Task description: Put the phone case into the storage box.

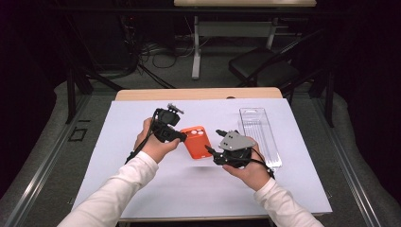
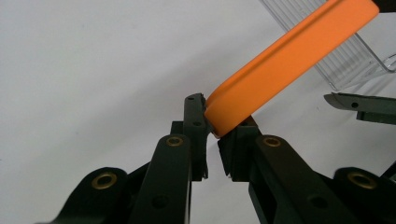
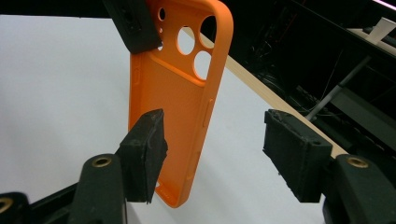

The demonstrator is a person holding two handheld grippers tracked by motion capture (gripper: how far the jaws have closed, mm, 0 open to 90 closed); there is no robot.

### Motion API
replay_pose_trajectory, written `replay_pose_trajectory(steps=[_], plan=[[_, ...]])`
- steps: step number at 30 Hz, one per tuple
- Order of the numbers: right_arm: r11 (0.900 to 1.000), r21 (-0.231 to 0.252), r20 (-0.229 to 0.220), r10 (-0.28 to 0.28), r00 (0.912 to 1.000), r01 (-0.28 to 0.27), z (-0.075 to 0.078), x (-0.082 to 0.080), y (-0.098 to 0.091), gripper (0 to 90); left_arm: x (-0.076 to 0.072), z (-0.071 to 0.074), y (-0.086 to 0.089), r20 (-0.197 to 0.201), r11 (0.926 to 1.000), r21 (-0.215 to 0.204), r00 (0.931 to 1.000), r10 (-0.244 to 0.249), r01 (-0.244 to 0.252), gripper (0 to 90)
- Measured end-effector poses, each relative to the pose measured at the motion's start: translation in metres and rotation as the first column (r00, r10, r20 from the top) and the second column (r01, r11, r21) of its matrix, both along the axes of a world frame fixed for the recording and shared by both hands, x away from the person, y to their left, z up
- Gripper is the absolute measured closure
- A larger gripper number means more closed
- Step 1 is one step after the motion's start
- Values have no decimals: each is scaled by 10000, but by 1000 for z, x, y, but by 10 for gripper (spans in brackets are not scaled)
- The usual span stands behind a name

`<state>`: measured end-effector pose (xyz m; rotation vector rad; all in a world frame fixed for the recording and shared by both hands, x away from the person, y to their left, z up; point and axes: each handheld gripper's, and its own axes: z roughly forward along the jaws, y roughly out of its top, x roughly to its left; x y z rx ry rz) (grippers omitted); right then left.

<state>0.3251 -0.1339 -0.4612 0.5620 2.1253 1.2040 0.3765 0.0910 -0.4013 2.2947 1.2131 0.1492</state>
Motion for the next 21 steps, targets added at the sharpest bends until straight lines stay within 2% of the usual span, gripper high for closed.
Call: replay_pose_trajectory(steps=[7, 12, 15, 21], plan=[[9995, 21, -114, 316, 9994, -316, 5, 4, 1, 425, 1, 2, -2, 10, 9998, 196, 10000, 6, -6, 815], [9982, 185, -389, 574, 9976, -567, 8, 5, 1, 454, 1, 1, -3, -57, 9995, 322, 10000, -1, 3, 815], [9984, 105, -221, 552, 9982, -550, 9, 5, 2, 451, 2, 1, -4, -92, 9992, 387, 10000, -3, 7, 814], [9992, 86, -201, 387, 9990, -385, 13, 5, 2, 458, 2, 3, -6, -40, 9985, 540, 10000, -21, 23, 814]])
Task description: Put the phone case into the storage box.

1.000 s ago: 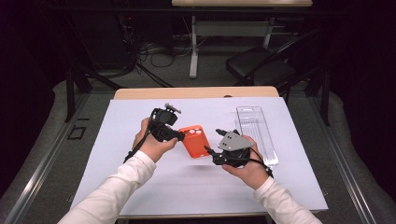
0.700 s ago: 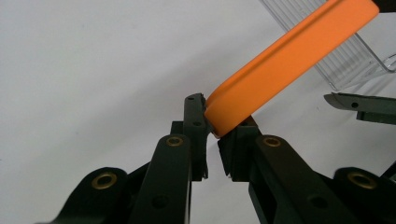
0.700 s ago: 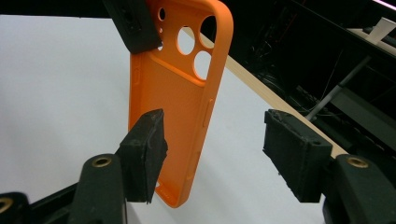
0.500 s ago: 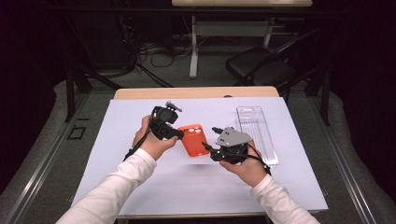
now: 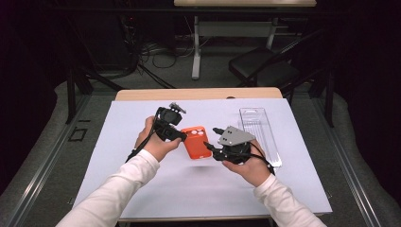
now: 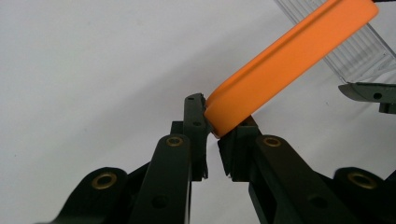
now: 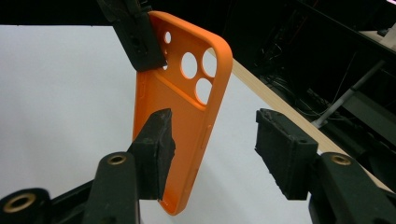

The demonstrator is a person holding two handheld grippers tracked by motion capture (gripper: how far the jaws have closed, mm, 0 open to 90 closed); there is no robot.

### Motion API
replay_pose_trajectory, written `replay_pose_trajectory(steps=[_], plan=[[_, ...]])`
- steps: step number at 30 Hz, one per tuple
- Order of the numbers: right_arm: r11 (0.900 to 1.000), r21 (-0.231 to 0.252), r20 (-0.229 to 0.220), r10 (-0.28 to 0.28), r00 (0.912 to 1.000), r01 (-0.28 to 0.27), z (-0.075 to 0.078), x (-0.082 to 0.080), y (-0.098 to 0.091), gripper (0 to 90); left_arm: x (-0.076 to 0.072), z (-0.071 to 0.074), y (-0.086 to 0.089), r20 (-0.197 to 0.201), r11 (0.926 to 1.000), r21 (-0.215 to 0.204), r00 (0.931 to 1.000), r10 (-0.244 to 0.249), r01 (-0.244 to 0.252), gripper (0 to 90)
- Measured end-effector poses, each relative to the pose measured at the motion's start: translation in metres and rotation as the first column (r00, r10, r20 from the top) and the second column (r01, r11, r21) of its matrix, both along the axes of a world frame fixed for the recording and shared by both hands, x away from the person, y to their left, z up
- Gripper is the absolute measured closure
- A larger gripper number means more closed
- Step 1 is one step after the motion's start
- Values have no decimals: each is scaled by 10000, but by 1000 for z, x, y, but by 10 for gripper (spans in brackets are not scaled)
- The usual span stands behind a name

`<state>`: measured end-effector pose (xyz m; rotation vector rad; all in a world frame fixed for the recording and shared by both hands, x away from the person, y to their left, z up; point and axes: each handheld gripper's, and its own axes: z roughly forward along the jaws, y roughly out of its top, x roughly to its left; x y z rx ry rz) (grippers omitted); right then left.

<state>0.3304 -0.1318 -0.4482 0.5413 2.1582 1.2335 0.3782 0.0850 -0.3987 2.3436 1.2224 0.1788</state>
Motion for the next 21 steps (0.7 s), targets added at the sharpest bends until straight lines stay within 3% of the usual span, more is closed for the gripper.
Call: replay_pose_trajectory(steps=[10, 21], plan=[[9996, -32, -163, -283, 9995, 283, 6, 1, 2, 487, 1, 3, -3, 10, 9998, 197, 10000, 74, -74, 814], [9991, -184, 99, -389, 9992, 391, 11, 1, 5, 563, 1, 2, -6, -54, 9993, 362, 10000, 74, -72, 814]])
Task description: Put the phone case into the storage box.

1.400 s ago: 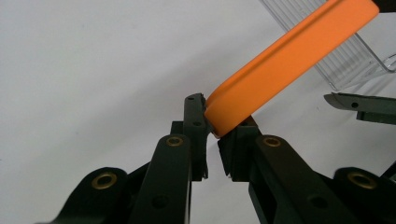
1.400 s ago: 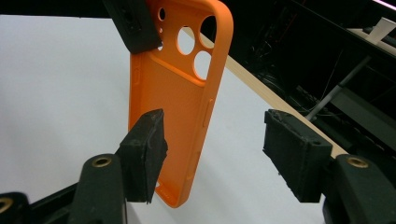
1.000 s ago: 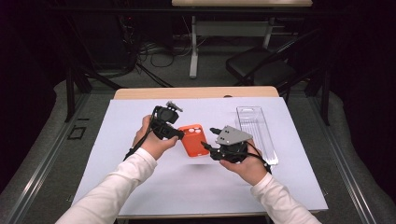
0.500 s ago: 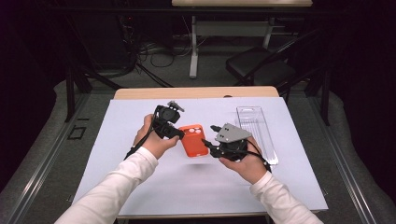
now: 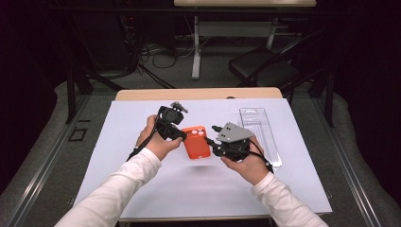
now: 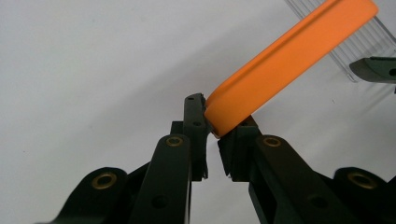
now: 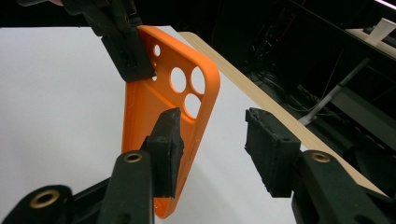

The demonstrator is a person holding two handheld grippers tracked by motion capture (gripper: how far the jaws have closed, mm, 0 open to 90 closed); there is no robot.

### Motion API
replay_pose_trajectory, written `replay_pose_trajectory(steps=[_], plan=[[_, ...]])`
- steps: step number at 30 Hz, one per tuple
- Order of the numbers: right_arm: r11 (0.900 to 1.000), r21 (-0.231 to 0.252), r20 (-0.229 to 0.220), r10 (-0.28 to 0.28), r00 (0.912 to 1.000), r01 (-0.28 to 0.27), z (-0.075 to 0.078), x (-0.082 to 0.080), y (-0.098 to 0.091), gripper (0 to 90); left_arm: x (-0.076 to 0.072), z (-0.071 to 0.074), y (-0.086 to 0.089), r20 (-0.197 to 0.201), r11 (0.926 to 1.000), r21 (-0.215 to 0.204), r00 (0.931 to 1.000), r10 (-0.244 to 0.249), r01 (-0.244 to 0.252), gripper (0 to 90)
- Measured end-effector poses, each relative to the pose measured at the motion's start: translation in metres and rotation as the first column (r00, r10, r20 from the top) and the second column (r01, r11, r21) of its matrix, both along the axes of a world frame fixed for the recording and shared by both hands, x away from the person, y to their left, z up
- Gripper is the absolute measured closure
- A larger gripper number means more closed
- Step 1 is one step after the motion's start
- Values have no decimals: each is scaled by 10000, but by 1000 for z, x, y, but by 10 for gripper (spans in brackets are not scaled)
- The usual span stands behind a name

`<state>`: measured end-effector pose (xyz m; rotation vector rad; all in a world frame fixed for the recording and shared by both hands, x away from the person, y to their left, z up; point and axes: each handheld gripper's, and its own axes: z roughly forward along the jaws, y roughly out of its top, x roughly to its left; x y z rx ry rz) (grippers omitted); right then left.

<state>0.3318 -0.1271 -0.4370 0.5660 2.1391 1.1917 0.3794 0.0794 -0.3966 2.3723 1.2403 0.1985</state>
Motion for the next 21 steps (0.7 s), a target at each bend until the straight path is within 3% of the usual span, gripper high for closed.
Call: replay_pose_trajectory(steps=[9, 21], plan=[[9997, -228, -12, -107, 9999, 106, 2, 2, 6, 647, -1, -1, -5, -31, 9999, 102, 9999, -105, 105, 814], [9993, -263, -186, -262, 9995, 257, 3, 5, 11, 693, -5, -1, -11, 86, 9994, 196, 9996, -276, 274, 814]])
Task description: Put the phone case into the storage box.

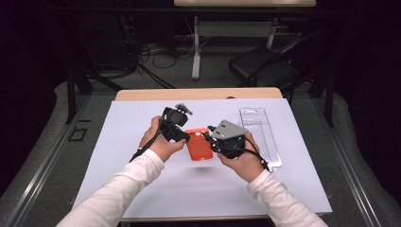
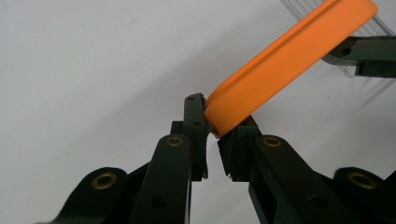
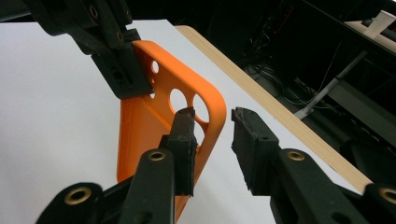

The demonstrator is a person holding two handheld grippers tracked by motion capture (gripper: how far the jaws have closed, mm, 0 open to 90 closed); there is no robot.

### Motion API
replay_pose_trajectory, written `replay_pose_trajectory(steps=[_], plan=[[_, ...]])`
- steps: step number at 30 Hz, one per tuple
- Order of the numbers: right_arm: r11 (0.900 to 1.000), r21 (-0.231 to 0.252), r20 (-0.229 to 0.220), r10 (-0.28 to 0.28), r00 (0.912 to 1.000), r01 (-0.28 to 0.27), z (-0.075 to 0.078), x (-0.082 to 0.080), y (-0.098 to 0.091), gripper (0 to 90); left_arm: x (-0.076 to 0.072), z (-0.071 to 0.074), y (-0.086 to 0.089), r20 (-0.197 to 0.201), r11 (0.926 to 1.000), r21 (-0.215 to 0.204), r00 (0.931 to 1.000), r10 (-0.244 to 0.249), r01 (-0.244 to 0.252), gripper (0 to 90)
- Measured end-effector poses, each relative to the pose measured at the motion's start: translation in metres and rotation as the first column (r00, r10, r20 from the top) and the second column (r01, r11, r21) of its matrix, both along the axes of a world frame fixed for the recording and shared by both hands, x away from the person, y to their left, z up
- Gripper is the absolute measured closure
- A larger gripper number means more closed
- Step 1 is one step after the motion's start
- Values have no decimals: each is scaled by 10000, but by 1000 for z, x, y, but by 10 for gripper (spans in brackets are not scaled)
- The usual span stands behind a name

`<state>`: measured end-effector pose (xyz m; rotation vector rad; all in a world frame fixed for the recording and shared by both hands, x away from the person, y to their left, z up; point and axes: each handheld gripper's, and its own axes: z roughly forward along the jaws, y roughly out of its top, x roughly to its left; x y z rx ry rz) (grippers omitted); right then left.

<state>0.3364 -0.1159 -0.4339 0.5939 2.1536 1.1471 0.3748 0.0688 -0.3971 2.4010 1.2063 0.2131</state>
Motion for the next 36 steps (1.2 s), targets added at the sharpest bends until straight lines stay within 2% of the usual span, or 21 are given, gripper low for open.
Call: replay_pose_trajectory(steps=[13, 20, 36], plan=[[10000, -4, -153, -49, 9999, 49, 0, 2, 3, 740, -3, 0, -4, 244, 9998, 178, 9997, -55, 51, 815], [10000, -10, -215, -96, 9997, 96, 1, 1, 4, 768, -5, -1, -7, 484, 9987, 501, 9988, -81, 56, 815], [9992, -349, -170, -216, 9996, 210, 2, 0, 7, 799, -6, -1, -9, 391, 9977, 678, 9992, -122, 95, 814]])
